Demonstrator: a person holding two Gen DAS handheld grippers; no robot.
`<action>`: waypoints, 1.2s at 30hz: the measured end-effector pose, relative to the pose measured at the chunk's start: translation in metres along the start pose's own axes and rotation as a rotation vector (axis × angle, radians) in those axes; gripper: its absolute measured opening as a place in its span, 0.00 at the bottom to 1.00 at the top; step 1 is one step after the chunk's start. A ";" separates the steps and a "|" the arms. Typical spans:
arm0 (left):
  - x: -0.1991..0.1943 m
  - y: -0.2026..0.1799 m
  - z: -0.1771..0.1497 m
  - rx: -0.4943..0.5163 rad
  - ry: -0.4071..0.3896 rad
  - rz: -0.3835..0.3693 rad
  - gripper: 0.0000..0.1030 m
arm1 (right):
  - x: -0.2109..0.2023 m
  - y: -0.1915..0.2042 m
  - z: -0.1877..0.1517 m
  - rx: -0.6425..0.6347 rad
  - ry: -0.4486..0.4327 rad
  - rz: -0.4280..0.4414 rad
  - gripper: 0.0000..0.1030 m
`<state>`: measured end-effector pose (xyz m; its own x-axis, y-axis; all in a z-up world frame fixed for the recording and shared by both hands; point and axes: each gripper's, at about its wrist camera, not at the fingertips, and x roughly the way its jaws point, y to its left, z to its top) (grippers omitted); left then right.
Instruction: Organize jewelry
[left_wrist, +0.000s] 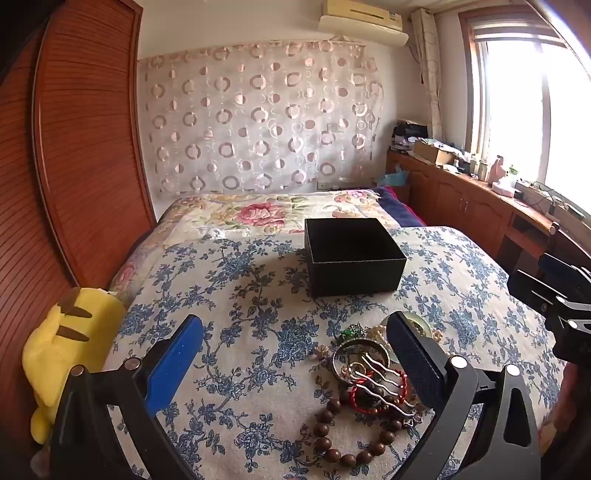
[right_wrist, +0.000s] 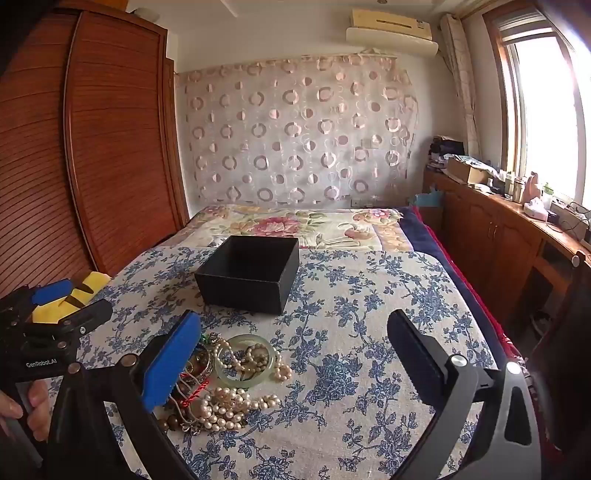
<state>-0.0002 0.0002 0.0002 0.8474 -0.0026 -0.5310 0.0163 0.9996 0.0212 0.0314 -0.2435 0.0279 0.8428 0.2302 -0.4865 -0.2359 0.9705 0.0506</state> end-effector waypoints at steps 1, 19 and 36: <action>0.000 0.000 0.000 -0.001 0.000 -0.001 0.93 | 0.000 0.000 0.000 0.001 0.001 0.001 0.98; -0.006 0.001 0.010 -0.012 -0.021 -0.004 0.93 | -0.002 -0.002 0.001 0.008 0.001 0.011 0.98; -0.015 -0.002 0.008 -0.017 -0.043 -0.006 0.93 | -0.003 -0.003 0.002 0.016 -0.003 0.010 0.98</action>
<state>-0.0091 -0.0024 0.0148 0.8694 -0.0094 -0.4941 0.0129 0.9999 0.0037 0.0305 -0.2467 0.0315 0.8422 0.2397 -0.4830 -0.2363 0.9692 0.0690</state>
